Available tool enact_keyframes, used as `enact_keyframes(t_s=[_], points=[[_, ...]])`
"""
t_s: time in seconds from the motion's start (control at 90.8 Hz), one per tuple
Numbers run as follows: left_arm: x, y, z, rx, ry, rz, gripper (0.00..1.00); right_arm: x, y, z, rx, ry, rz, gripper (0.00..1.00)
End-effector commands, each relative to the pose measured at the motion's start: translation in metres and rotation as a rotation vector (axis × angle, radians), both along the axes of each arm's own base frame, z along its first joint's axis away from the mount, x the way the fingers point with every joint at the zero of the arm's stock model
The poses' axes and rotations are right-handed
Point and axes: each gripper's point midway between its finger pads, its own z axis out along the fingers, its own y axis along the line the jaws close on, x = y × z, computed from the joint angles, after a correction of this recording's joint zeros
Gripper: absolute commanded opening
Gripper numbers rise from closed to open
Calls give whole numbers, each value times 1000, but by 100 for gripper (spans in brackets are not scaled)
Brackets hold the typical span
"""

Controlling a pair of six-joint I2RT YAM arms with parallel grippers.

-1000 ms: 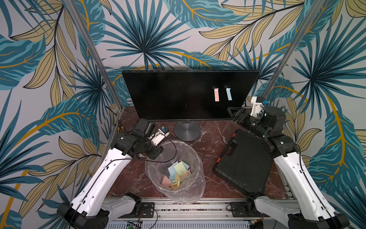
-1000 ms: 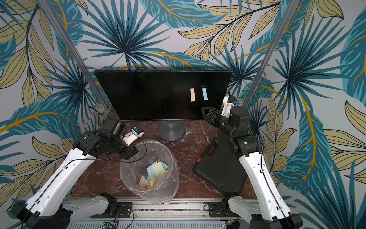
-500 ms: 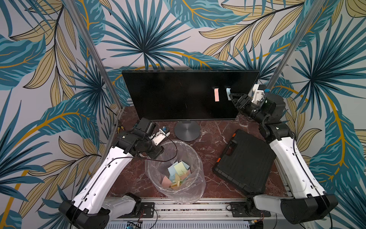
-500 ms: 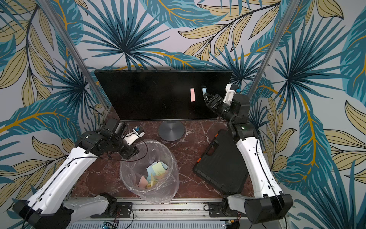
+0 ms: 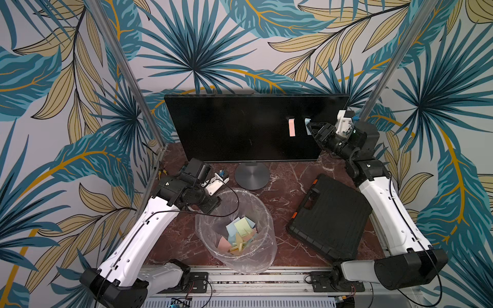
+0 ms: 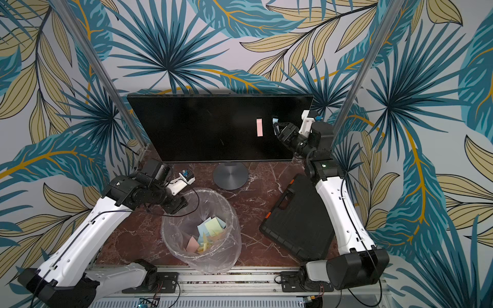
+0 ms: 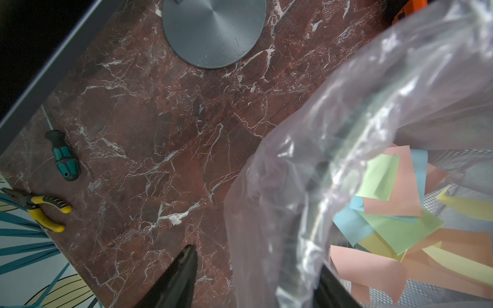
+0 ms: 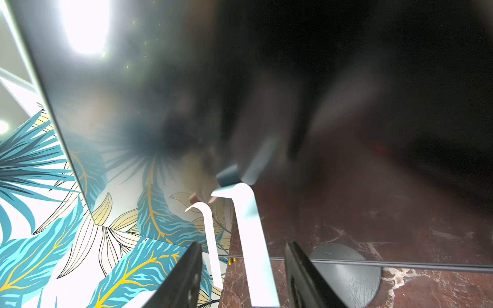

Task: Remove the sticky note from the monitor
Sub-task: Tear off the sticky note from the monitor.

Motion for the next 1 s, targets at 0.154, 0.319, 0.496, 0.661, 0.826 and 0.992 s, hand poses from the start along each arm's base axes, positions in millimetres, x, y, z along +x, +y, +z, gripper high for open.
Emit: enact_keyframes(t_s=[0.154,0.319,0.496,0.661,0.826,0.992], points=[[0,-2,4,-16,-9,-2,63,3,-1,5,-13,-33,-4,33],[-1,-2,5,-17,-11,-1,63,5,-1,4,-9,-29,-3,25],[0,-2,6,-19,-13,-1,63,7,-1,2,-9,-25,-4,25],[-1,-2,7,-19,-15,-2,63,9,-2,-3,-9,-12,-10,27],[-1,-2,8,-22,-16,-1,63,12,-1,-8,-6,-2,-10,38],[-1,-2,8,-21,-19,1,63,11,-1,-7,0,-8,-8,20]])
